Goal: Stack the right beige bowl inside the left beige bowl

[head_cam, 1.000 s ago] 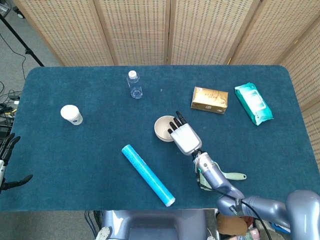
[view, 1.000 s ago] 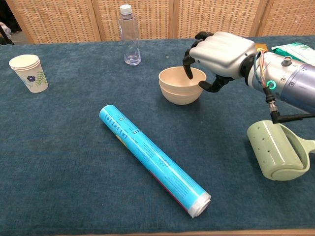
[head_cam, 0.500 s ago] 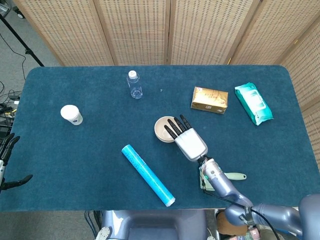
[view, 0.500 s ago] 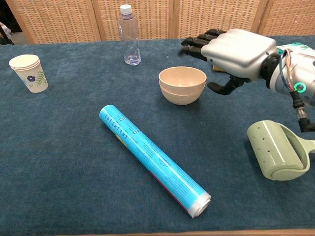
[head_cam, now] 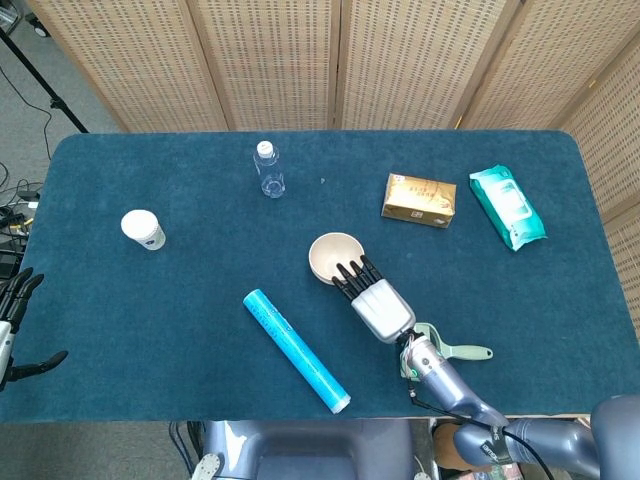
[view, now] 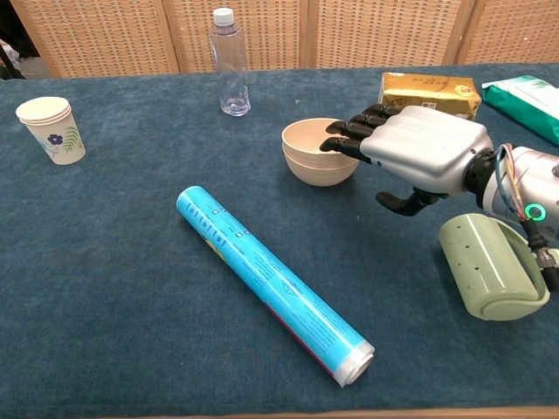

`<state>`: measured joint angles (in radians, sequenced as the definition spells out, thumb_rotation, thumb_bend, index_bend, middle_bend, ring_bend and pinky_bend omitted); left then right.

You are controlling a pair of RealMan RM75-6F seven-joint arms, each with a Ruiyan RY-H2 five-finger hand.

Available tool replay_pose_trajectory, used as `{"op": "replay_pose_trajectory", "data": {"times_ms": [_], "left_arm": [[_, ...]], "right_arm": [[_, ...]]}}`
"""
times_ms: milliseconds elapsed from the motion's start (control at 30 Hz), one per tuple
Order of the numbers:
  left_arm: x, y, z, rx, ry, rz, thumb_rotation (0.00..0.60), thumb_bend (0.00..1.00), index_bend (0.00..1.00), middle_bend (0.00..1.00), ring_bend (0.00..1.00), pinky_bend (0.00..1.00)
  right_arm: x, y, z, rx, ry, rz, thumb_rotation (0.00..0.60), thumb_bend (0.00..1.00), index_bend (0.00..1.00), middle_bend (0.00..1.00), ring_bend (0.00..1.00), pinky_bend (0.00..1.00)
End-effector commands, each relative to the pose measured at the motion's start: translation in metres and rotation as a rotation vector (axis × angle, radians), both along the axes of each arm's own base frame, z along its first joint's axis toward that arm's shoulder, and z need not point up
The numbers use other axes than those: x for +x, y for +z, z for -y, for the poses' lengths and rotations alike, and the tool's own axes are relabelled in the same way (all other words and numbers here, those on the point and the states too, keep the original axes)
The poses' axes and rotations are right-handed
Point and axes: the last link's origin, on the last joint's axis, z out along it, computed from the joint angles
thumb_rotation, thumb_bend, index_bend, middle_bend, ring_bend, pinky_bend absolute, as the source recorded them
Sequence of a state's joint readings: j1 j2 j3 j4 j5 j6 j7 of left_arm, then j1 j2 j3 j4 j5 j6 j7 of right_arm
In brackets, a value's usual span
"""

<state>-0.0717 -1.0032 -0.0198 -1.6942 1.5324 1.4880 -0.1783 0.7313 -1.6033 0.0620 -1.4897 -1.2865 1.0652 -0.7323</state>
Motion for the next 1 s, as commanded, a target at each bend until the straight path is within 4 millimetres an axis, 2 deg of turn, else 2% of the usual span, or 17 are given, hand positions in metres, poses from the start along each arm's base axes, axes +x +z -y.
{"op": "replay_pose_trajectory", "data": {"times_ms": [33,1000], "left_arm": [[0.0,0.001,0.0,0.002,0.0,0.002,0.6,0.0,0.0,0.0,0.0,0.06],[-0.001,0.002,0.001,0.007,-0.001,0.008,0.6,0.0,0.0,0.0,0.0,0.06]], "right_arm": [[-0.001,-0.001,0.001,-0.003,-0.004,0.002,0.6,0.51,0.0,0.0,0.0,0.0],[-0.011,-0.016,0.005,-0.036,0.02,-0.066,0.6,0.51,0.0,0.0,0.0,0.0]]}}
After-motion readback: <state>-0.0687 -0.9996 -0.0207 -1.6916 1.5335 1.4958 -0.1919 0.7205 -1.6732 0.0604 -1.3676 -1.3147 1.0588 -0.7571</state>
